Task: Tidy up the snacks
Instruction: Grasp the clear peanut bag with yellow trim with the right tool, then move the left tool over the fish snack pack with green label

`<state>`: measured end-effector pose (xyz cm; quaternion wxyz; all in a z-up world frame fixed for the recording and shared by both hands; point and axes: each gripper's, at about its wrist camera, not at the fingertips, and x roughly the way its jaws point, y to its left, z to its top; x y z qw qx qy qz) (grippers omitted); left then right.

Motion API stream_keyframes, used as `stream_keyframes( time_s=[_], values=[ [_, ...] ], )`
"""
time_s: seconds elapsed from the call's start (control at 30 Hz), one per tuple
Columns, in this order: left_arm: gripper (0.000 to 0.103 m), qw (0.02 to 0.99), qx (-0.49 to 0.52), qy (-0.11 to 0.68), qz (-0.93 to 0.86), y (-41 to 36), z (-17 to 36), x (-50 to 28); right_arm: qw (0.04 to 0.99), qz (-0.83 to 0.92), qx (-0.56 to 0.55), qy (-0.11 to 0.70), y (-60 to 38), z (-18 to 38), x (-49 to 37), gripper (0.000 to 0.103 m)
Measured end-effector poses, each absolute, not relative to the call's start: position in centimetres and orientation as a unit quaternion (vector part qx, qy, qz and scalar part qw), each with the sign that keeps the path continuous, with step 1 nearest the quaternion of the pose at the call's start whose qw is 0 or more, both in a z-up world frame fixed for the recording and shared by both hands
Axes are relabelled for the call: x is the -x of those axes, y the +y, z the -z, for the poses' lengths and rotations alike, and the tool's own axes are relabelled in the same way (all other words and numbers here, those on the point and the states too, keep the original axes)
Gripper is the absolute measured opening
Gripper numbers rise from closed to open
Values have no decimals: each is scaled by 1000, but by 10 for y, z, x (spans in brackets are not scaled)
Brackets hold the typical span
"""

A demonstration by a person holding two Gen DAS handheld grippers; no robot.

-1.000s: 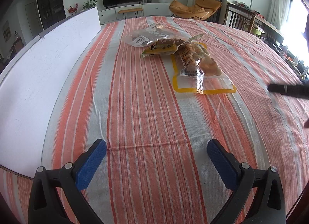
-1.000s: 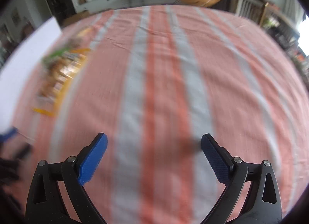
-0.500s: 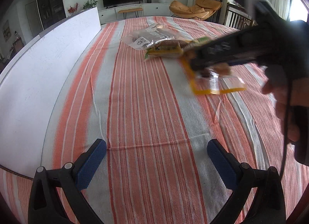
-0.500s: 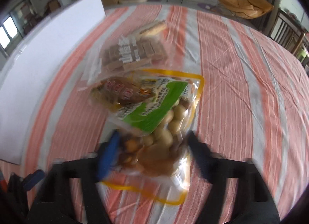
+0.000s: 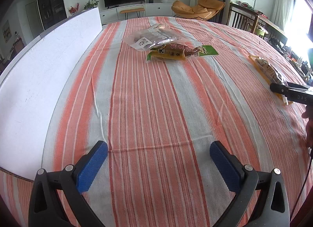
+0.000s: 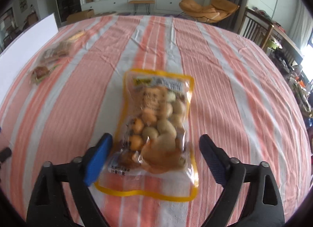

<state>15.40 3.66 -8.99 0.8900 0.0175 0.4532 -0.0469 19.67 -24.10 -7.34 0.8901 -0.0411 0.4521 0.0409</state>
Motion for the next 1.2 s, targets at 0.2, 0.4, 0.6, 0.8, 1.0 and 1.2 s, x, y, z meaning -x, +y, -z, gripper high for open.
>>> stream_keyframes(
  time_s=[0.2,0.4,0.6,0.8,1.0,1.2],
  values=[
    [103,890,-18,453,47,37,90,-154,893,-36,19,449,-241,77,-204,97],
    [103,890,-18,453,46,37,90,-154,893,-34,19,449,-237,76,-200,97],
    [103,890,-18,453,46,37,90,-154,893,-31,20,450,-238,77,-201,99],
    [103,890,-18,453,46,37,90,-154,893,-29,18,449,-242,76,-195,99],
    [103,890,-18,453,46,37,90,-154,893,-29,18,450,-242,76,-195,99],
    [103,890,-18,453,46,37,90,-154,892,-29,18,450,-242,76,-195,99]
  ],
)
